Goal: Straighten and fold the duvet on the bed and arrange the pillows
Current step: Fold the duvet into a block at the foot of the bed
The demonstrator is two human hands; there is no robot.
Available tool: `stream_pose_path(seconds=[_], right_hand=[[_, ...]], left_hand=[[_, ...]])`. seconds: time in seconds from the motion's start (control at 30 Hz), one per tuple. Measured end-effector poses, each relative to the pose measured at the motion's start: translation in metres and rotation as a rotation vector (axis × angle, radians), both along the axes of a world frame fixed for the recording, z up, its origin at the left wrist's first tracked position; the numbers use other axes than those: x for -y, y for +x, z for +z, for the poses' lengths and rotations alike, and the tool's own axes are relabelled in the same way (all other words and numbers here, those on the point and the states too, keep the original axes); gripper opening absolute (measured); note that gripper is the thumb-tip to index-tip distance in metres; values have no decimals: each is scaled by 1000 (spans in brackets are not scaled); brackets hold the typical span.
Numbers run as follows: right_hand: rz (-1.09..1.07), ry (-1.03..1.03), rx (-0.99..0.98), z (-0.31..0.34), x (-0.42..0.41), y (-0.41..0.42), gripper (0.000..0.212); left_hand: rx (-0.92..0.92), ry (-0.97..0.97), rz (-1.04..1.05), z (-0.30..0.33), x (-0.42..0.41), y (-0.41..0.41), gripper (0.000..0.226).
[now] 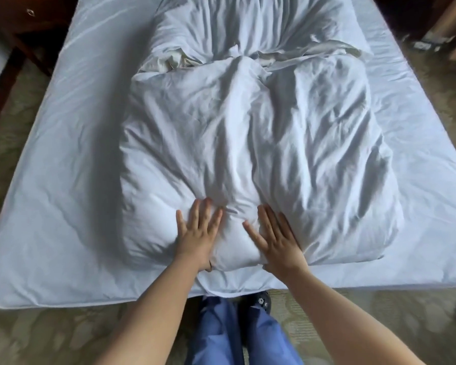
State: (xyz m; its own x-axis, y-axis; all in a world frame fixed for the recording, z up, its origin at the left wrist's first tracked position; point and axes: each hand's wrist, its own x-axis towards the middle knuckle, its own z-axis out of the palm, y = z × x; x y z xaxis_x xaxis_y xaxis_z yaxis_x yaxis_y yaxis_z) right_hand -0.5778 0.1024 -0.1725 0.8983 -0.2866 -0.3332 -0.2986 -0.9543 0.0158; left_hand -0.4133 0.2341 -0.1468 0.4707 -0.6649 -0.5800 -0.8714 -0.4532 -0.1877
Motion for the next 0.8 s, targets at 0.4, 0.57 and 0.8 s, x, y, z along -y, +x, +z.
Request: stream_pose_path(seconds=[0.4, 0.57, 0.8], right_hand=[[169, -383, -41, -45, 16, 0, 62], [-76, -189, 35, -26, 8, 38, 31], [-149, -20, 192, 69, 24, 64, 19]], left_hand=[[85, -27, -104, -21, -10, -2, 118], [103, -127, -36, -18, -4, -23, 109], [-21, -237, -88, 32, 16, 11, 87]])
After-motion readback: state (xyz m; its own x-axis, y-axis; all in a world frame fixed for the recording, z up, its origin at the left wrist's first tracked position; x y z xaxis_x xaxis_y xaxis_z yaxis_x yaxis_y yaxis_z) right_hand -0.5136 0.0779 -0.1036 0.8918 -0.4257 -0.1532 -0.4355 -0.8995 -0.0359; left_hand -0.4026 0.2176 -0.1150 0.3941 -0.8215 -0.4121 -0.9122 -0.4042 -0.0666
